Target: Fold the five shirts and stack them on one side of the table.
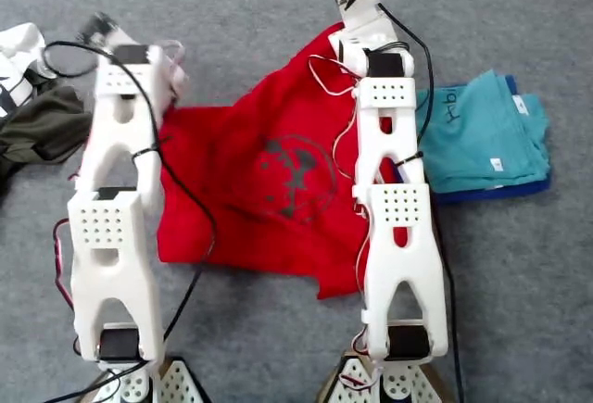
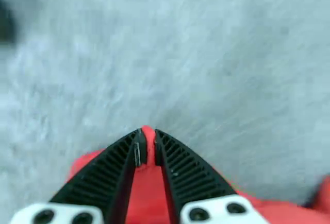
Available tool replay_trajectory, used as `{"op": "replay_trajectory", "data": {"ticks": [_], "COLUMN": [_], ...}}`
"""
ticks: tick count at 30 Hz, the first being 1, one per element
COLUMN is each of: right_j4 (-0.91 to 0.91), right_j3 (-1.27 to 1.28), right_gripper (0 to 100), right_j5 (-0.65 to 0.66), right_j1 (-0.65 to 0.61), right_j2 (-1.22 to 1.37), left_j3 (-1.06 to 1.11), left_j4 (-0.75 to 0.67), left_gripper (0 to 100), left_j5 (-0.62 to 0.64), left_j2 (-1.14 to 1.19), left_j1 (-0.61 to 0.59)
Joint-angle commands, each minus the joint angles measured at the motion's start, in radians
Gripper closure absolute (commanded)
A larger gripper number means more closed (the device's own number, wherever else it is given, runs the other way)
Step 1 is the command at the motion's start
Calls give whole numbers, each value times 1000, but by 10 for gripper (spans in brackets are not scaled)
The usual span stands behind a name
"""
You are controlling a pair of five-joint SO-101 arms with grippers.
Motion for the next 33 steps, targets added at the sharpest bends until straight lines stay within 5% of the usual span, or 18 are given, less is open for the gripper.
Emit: {"op": "replay_trajectory", "data": {"ticks": [1, 13, 18, 27, 33], "right_j4": [-18, -15, -15, -15, -15], "right_j3": [-22, -22, -22, -22, -22], "right_gripper": [996, 996, 996, 996, 996], "right_j5": [9, 23, 29, 31, 31], "right_j1": [-13, -24, -24, -24, -25], "right_j2": [-4, -4, -4, -4, -4], "left_j3": [-178, -279, -396, -744, -792], "left_j4": [-57, -219, -32, 384, 453], "left_gripper": [983, 967, 835, 837, 988], "left_j5": [-72, -129, -104, -97, 94], "left_j2": [-15, 206, 214, 220, 232], "left_j1": [-49, -89, -84, -72, -17]}}
